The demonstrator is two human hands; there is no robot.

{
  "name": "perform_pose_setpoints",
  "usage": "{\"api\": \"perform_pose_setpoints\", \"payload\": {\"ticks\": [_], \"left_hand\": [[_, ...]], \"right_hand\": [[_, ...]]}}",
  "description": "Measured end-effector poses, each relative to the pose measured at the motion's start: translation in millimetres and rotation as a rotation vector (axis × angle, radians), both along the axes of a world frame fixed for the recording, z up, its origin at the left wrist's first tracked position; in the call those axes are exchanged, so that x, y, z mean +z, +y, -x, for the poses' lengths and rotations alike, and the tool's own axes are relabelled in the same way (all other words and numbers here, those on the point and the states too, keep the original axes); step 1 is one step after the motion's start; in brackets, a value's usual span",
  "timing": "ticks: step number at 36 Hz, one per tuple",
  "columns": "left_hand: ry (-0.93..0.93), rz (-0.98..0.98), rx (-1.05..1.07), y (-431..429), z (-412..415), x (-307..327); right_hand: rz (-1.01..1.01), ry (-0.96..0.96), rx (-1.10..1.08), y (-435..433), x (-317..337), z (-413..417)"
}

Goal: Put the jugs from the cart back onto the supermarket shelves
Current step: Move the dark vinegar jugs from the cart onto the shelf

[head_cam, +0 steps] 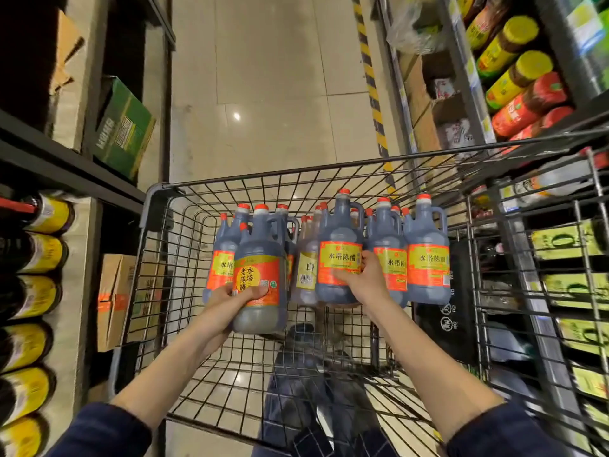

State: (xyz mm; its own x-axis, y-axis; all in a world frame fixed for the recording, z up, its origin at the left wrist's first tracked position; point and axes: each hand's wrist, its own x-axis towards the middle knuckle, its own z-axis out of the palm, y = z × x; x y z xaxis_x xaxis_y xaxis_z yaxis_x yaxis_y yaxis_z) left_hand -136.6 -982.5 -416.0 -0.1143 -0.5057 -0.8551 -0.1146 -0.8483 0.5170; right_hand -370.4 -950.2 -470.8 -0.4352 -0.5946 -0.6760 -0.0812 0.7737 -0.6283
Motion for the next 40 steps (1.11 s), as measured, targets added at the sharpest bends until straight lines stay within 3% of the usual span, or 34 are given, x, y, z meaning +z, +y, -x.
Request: {"api": "perform_pose_setpoints", "payload": {"ticks": [4, 11, 17, 28, 40], "left_hand": [[0.019, 0.002, -0.001, 1, 0, -1], [0.026, -0.012, 0.01, 1, -1, -7], [0.014, -0.029, 0.023, 0, -5, -10], [0.098, -0.05, 0.13, 2, 5, -5], [0.224, -0.09, 0.248, 5, 16, -2]], "right_hand": [[0.025, -0.008, -0.032, -1, -1, 0], [0.018, 0.13, 0.116, -5, -8, -4], [-0.012, 0.003, 0.075, 3, -11, 0], [-0.136, -0.023, 0.301, -5, -1, 8], [-0.17, -0.184, 0.101, -14, -3, 2]]}}
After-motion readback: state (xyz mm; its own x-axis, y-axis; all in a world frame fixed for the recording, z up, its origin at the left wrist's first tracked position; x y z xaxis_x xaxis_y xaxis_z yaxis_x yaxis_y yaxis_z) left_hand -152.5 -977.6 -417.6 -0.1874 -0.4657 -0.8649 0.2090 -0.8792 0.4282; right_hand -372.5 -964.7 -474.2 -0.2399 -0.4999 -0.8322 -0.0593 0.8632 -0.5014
